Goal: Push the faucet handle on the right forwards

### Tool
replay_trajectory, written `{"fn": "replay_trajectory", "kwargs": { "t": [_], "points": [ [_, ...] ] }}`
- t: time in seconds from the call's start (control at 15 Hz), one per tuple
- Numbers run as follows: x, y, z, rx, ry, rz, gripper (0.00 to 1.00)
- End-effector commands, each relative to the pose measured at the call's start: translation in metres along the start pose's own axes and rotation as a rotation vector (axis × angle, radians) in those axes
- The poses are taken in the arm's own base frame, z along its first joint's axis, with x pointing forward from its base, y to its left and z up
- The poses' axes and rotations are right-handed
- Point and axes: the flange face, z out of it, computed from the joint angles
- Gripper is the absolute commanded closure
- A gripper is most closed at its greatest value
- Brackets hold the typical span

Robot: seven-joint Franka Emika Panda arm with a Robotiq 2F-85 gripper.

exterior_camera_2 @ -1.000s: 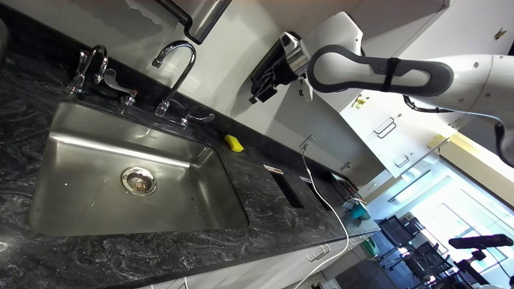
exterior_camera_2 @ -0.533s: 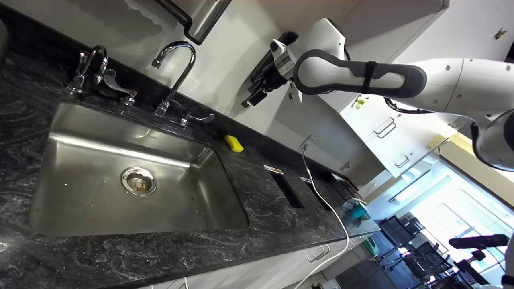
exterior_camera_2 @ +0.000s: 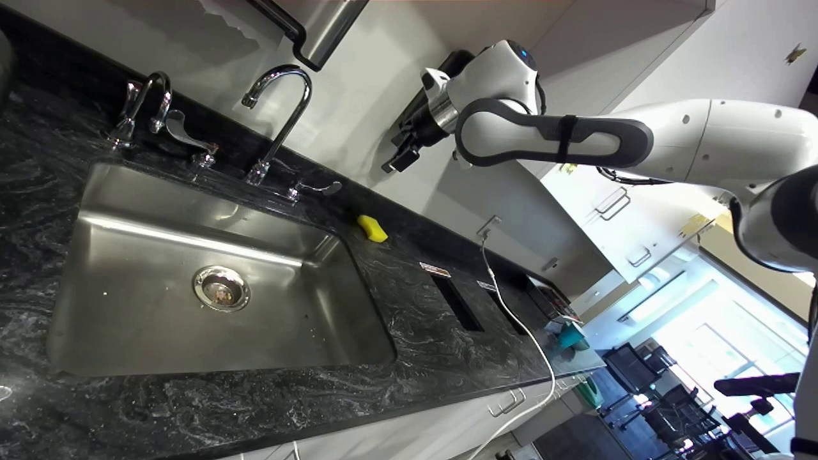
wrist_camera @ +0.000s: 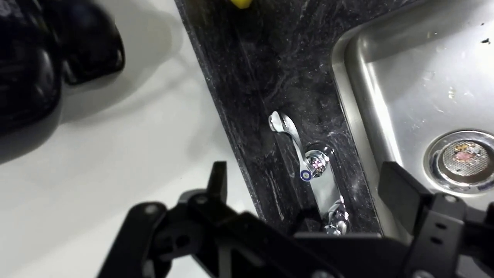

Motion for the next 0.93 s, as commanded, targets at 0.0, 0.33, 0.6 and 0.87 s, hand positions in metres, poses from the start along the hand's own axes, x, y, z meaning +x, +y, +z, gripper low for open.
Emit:
{"fn": "replay_trajectory", "kwargs": {
  "t": [0.0, 0.33, 0.6, 0.87],
  "points": [
    [0.004, 0.004, 0.033, -0.029, 0.035, -0.078, 0.00],
    [0.003, -0.004, 0.075, -0.007, 0.063, -0.159, 0.00],
    [0.008, -0.004, 0.099, -0.010, 0.069, -0.193, 0.00],
    [0.015, -0.002, 0.118, -0.009, 0.071, -0.206, 0.00]
  ]
}}
